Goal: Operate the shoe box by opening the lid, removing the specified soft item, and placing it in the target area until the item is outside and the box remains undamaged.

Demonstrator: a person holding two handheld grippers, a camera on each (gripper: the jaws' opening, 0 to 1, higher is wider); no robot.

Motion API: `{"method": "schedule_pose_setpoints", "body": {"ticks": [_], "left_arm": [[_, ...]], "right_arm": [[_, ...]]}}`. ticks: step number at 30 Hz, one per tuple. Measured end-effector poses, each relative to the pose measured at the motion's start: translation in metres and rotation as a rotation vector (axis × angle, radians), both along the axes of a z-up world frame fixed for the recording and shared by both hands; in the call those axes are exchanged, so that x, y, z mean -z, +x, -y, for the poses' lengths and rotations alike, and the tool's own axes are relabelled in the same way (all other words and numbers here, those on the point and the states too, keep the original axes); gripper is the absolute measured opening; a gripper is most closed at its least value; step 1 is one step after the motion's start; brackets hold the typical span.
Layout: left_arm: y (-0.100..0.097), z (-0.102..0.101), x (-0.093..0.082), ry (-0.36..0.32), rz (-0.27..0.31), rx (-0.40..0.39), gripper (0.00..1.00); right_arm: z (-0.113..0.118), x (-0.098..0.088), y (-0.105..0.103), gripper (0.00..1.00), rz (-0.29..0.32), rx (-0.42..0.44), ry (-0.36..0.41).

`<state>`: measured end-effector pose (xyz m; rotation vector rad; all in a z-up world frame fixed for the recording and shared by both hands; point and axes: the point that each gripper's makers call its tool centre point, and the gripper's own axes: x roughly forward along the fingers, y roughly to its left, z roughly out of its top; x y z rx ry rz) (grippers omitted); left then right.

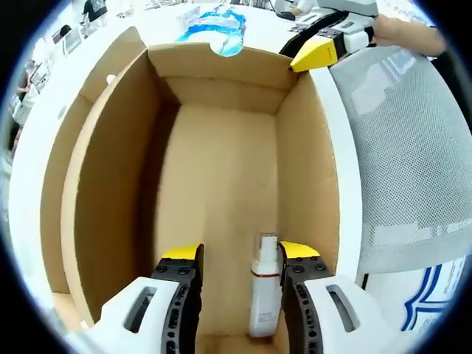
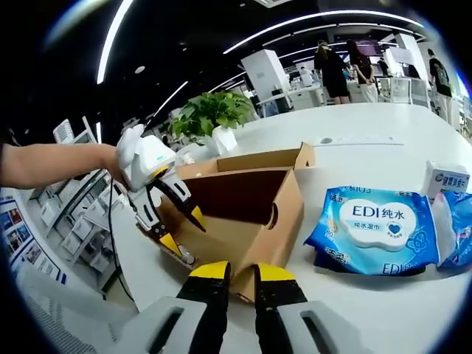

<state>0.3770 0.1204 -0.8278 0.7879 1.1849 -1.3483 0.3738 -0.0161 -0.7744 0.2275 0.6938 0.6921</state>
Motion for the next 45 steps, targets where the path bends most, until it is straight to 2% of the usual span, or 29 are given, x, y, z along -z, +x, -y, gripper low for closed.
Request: {"method": "schedule_pose_setpoints", "body": {"ticks": [3,11,14,16,17,18,19,21,23,30,36,45], "left_arm": [[-0.004,0.002,0.003,0.003,-0.024,-0.001,0.42],[-0.004,0.002,0.003,0.000,-0.026,-0.011,0.42],[-0.006,0.002,0.002,-0.003,-0.035,-0.009,0.37],[-0.004,0.000,0.003,0.009,-0.020,-0.005,0.31],[0.006,-0.008,0.006,0.052,0.052,0.013,0.23],[0.011,-0.014,0.009,0.082,0.091,0.050,0.22],[0.010,-0.019,0.012,0.104,0.103,0.038,0.20],[0.001,-0.019,0.014,0.085,0.063,0.039,0.18],[0.000,-0.020,0.014,0.077,0.060,0.010,0.19],[0.007,-0.035,0.011,0.088,0.099,-0.014,0.21],[0.008,-0.043,0.010,0.091,0.096,-0.045,0.21],[0.005,-0.066,0.015,0.136,0.096,-0.052,0.20]], "right_arm": [[0.000,0.000,0.000,0.09,-0.001,0.001,0.003],[0.000,0.000,0.000,0.09,-0.003,0.006,0.009],[0.000,0.000,0.000,0.09,-0.004,0.008,0.011],[0.000,0.000,0.000,0.09,-0.004,0.009,0.011],[0.000,0.000,0.000,0.09,-0.004,0.010,0.011],[0.000,0.000,0.000,0.09,-0.005,0.011,0.012],[0.000,0.000,0.000,0.09,-0.005,0.012,0.012],[0.000,0.000,0.000,0.09,-0.004,0.012,0.012],[0.000,0.000,0.000,0.09,-0.004,0.013,0.013],[0.001,0.000,0.000,0.09,-0.005,0.017,0.019],[0.000,0.000,0.000,0.09,-0.004,0.018,0.020],[0.000,0.000,0.000,0.09,-0.003,0.019,0.022]]}}
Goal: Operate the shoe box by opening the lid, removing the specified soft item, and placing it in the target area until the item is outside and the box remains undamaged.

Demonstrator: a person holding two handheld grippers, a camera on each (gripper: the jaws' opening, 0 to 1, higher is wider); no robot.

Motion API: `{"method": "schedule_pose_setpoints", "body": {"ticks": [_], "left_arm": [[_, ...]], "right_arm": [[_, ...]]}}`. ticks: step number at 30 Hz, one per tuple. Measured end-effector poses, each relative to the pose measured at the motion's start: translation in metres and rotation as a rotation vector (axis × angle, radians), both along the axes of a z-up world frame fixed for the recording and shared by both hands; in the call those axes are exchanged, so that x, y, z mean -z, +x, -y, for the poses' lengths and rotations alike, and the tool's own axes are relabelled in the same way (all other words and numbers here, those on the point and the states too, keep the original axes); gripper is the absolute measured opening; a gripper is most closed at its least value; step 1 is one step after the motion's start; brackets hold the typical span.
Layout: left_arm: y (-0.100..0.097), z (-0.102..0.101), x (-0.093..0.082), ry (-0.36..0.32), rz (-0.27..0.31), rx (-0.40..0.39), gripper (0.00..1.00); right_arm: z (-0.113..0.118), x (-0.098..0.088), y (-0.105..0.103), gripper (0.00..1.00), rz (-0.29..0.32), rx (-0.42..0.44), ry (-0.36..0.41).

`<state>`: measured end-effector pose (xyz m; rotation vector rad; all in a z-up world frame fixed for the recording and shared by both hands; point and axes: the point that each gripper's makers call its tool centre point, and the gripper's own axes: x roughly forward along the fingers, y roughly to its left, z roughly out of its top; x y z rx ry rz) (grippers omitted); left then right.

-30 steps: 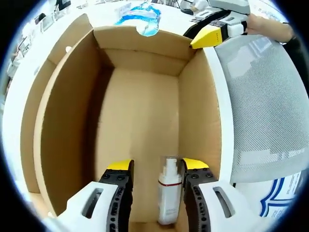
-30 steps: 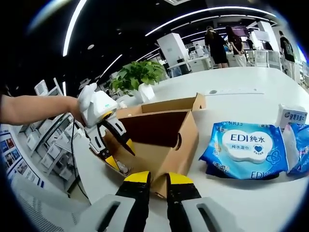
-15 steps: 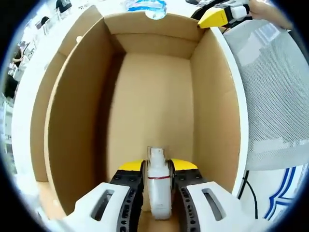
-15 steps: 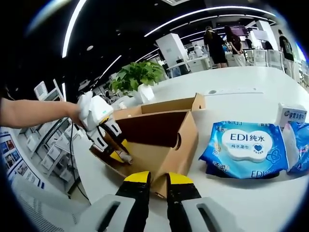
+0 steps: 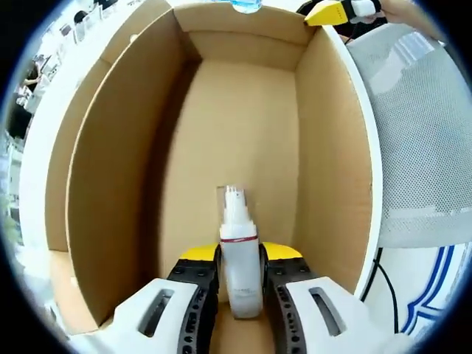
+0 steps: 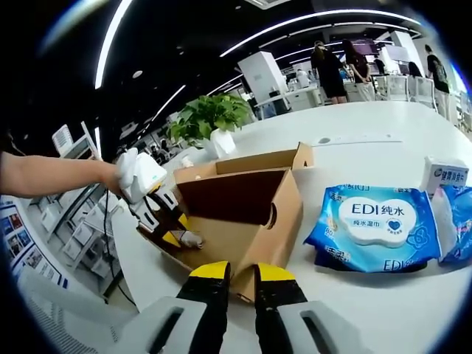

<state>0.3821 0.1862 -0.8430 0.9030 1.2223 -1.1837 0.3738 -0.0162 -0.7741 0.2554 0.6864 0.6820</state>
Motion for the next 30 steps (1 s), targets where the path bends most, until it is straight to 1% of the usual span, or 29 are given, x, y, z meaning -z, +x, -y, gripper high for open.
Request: {"method": "schedule_pose_setpoints", "body": {"ticks": [7,14,20,24,30], "left_arm": [[-0.002,-0.009,0.003,0.019,0.019,-0.008,0.21],[0.000,-0.009,0.001,0.017,0.040,-0.026,0.20],[-0.001,-0.009,-0.002,0.017,0.054,-0.025,0.19],[0.001,-0.009,-0.006,0.019,0.066,-0.048,0.19],[0.003,-0.009,-0.016,0.011,0.098,-0.071,0.19]], "right_arm": [[0.000,0.000,0.000,0.09,0.000,0.001,0.000],[0.001,0.000,0.000,0.09,0.001,0.001,-0.002],[0.001,-0.001,0.001,0.09,0.000,0.002,-0.003],[0.001,-0.001,0.001,0.09,0.000,0.000,-0.005],[0.002,-0.001,0.001,0.09,-0.003,0.002,-0.006]]}}
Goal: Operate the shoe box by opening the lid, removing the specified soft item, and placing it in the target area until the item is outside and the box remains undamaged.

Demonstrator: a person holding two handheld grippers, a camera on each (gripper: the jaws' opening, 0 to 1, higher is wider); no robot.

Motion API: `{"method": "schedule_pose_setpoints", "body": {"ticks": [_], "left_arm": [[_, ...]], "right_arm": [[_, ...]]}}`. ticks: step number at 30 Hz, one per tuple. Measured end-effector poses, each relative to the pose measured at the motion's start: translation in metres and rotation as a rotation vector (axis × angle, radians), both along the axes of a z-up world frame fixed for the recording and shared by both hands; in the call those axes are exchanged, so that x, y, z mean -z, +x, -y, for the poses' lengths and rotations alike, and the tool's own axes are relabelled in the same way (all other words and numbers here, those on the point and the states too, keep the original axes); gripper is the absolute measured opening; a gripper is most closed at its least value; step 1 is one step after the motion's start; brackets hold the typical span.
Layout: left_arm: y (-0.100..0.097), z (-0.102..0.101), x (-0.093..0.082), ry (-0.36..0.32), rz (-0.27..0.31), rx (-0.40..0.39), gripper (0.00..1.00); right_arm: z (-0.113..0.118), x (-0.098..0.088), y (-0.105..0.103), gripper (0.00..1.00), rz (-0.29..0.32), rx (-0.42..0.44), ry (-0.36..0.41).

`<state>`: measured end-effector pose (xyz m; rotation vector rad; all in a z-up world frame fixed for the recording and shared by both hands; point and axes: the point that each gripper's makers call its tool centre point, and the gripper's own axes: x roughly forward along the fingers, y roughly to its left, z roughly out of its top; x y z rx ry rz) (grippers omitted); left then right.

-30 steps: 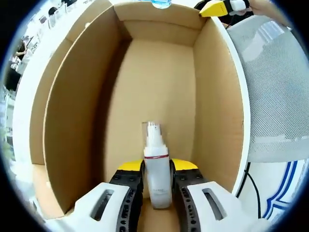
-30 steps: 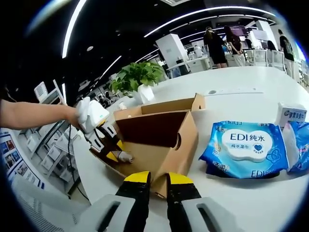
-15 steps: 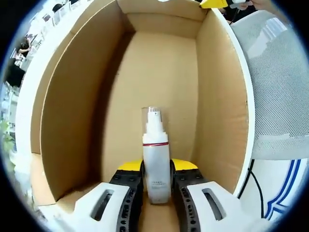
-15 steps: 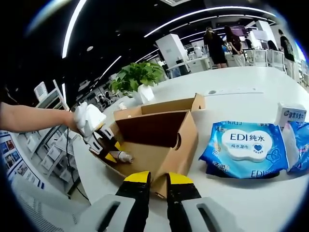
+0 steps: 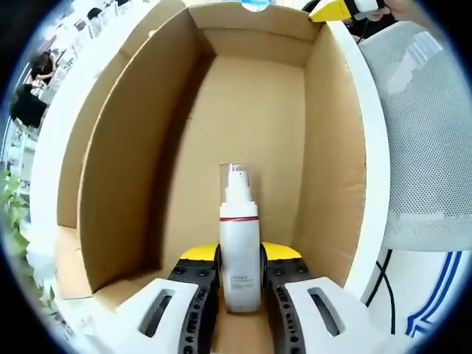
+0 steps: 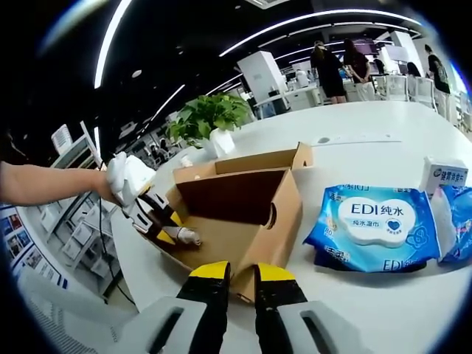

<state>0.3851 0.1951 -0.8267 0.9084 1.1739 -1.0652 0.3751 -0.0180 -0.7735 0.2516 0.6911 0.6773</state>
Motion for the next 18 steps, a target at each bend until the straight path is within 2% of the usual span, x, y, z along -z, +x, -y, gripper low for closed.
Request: {"method": "schedule_pose_setpoints", "body": {"ticks": [5,18], "left_arm": [[0.001,0.003,-0.010,-0.025,0.028,-0.012,0.19],[0.002,0.013,-0.036,-0.064,0.143,0.018,0.19]], "right_arm": [[0.000,-0.001,0.000,0.09,-0.003,0.002,0.001],[0.003,-0.007,0.001,0.11,0.001,0.004,0.000]]}}
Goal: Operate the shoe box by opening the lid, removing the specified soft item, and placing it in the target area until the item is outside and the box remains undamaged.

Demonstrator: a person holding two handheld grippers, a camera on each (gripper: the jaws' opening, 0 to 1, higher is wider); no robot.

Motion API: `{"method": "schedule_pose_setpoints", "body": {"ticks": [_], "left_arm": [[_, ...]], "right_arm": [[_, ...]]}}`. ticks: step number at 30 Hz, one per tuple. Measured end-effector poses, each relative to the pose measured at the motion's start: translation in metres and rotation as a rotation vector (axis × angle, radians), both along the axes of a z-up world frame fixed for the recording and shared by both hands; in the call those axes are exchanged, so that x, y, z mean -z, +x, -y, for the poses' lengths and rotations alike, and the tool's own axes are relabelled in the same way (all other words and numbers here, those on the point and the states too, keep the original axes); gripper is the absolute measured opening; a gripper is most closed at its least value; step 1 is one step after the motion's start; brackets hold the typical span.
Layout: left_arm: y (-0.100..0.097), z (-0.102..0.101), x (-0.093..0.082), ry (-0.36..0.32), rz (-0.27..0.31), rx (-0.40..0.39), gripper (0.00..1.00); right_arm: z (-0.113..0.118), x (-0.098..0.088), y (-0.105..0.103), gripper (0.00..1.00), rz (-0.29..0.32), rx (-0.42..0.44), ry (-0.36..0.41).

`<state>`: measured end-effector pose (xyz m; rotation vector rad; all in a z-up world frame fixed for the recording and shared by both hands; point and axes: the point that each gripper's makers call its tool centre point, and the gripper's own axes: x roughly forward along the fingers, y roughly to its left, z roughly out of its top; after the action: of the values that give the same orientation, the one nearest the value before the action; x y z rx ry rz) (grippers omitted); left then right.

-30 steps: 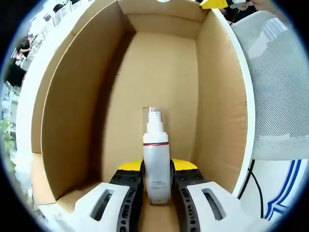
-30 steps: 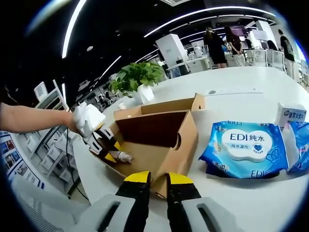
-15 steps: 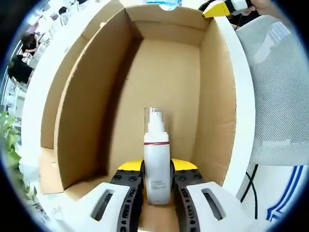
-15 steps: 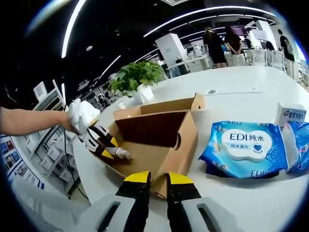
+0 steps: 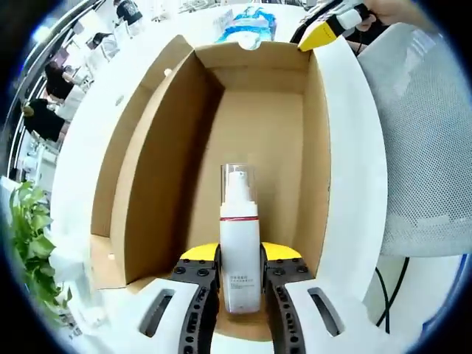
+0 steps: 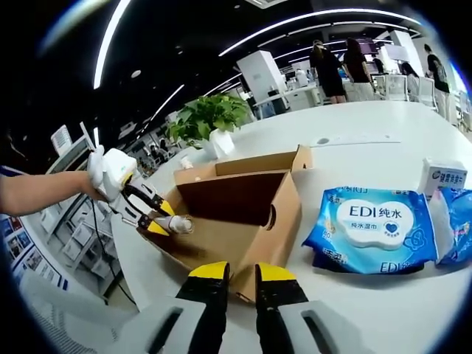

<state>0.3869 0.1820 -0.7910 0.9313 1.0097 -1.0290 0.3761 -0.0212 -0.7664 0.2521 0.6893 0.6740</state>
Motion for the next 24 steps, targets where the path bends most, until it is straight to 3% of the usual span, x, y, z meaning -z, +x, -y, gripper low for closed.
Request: {"method": "schedule_pose_setpoints", "body": {"ticks": [24], "left_arm": [[-0.005,0.034,-0.041,-0.093,0.151,0.090,0.19]], "right_arm": [[-0.010,-0.032,0.002,0.21,0.047,-0.040,0.041]]}}
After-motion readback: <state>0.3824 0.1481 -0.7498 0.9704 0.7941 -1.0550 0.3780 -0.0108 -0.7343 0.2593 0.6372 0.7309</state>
